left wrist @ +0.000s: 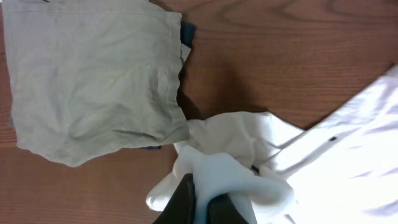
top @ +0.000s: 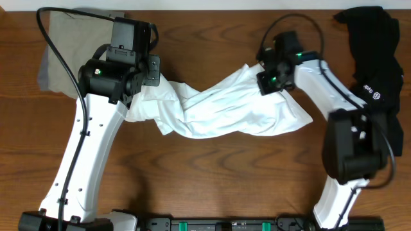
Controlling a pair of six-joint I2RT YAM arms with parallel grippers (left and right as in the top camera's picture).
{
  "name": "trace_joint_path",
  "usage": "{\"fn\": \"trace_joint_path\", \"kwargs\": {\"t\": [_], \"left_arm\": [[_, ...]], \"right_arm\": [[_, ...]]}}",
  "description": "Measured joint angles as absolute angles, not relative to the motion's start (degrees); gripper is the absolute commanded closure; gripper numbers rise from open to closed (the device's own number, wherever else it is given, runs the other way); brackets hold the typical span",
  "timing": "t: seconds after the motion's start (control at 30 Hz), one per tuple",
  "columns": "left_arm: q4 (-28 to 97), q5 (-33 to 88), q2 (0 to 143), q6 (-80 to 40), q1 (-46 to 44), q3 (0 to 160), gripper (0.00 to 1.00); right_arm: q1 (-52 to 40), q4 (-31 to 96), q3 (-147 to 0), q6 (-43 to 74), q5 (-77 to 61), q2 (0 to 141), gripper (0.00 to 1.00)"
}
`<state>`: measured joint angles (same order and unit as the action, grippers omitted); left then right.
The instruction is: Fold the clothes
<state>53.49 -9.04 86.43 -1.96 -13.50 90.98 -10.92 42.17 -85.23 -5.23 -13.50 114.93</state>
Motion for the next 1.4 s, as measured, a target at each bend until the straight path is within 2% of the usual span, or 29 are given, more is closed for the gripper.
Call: {"fn": "trace_joint_path", "kwargs": {"t": [0.23,0.27,0.3,0.33,0.4,0.5,0.77,1.1,1.4], "left_arm": [[53.49,-9.04,86.43,-1.96,-13.5,90.98,0.94],[53.49,-9.04,86.43,-1.96,-13.5,90.98,0.94],[53.49,-9.04,86.43,-1.96,-13.5,90.98,0.94],[53.49,-9.04,86.43,-1.96,-13.5,90.98,0.94],[53.49,-9.04,86.43,-1.96,-13.5,91.0,0.94],[53.56,-9.04,86.43,-1.96,-13.5,90.98,0.94],[53.63,-9.04,86.43,-1.96,-13.5,90.98,0.94],[53.65,-9.04,86.43,-1.96,-13.5,90.98,0.94],[53.8,-9.04,86.43,-1.96,-13.5,90.98,0.94]], "right_arm": [[-8.71,45.82,-86.0,-4.99,-13.28,111.48,0.99],[-8.69,46.28,-85.97,-4.99,-13.26,111.55,0.96],[-8.69,46.52,-85.97,-5.02,-13.28,111.55,0.85],[-8.69,46.61,-85.97,-4.78,-13.3,111.55,0.78],[-8.69,46.83,-85.97,-4.95,-13.28,111.55,0.7],[-8.69,47.11,-85.97,-4.91,-13.1,111.55,0.65],[-8.69,45.71,-84.71,-4.89,-11.66,111.55,0.64],[-8.75,34.17,-76.44,-1.32,-7.79,111.55,0.58],[-8.8,27.75,-72.64,2.85,-6.85,111.55,0.66]]}}
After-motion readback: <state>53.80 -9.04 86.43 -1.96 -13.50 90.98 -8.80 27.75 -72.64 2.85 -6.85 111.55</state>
